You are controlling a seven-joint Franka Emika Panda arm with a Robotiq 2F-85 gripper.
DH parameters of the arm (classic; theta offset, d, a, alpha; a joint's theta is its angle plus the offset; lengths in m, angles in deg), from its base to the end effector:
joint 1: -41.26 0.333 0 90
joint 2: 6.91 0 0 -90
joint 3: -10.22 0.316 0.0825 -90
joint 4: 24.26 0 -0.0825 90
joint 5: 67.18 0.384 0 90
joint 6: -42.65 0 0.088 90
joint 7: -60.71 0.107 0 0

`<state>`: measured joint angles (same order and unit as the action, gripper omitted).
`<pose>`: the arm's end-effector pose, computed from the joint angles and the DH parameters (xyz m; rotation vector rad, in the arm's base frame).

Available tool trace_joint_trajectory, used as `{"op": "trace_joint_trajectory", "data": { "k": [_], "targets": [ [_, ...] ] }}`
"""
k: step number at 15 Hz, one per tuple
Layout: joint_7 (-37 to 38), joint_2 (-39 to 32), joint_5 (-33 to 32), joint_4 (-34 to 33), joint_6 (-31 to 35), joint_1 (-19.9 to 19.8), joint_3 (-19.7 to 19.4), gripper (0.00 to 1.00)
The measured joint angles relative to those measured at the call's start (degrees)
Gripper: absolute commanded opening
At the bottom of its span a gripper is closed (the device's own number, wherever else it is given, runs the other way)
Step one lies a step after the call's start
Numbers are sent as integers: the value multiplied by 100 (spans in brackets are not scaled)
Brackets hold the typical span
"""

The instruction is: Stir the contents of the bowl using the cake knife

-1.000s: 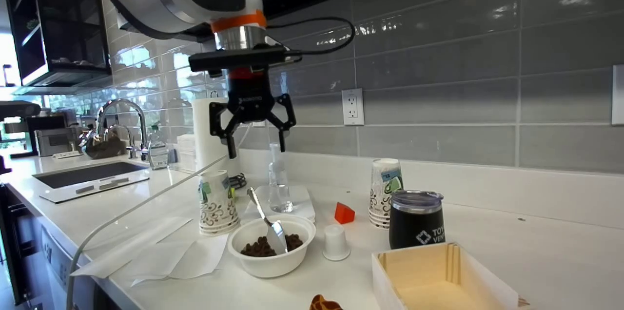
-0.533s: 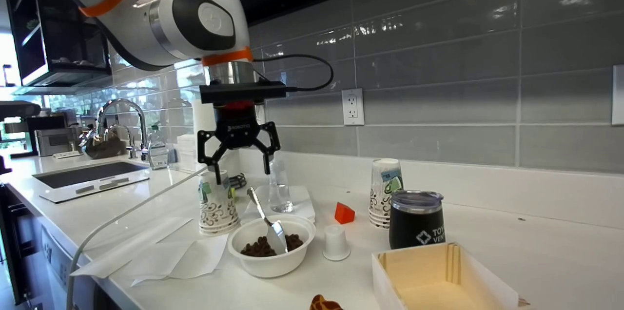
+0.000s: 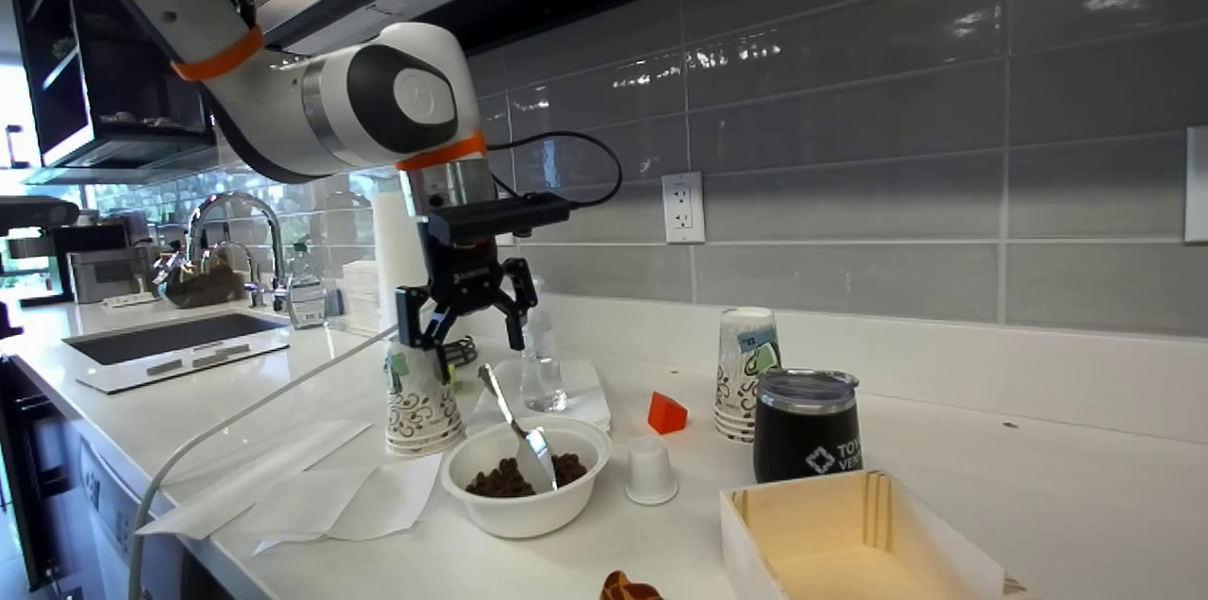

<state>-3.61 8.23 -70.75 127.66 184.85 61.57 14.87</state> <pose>0.3792 0.1756 0.3377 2.1210 2.1923 0.1022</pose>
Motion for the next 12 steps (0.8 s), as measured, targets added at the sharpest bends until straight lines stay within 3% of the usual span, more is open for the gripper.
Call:
{"op": "trace_joint_trajectory", "data": {
  "k": [6,12],
  "targets": [
    [-795,-407,360,-2,487,-72,-81,100],
    [-925,-683,898,-17,642,-129,-72,100]
  ]
}}
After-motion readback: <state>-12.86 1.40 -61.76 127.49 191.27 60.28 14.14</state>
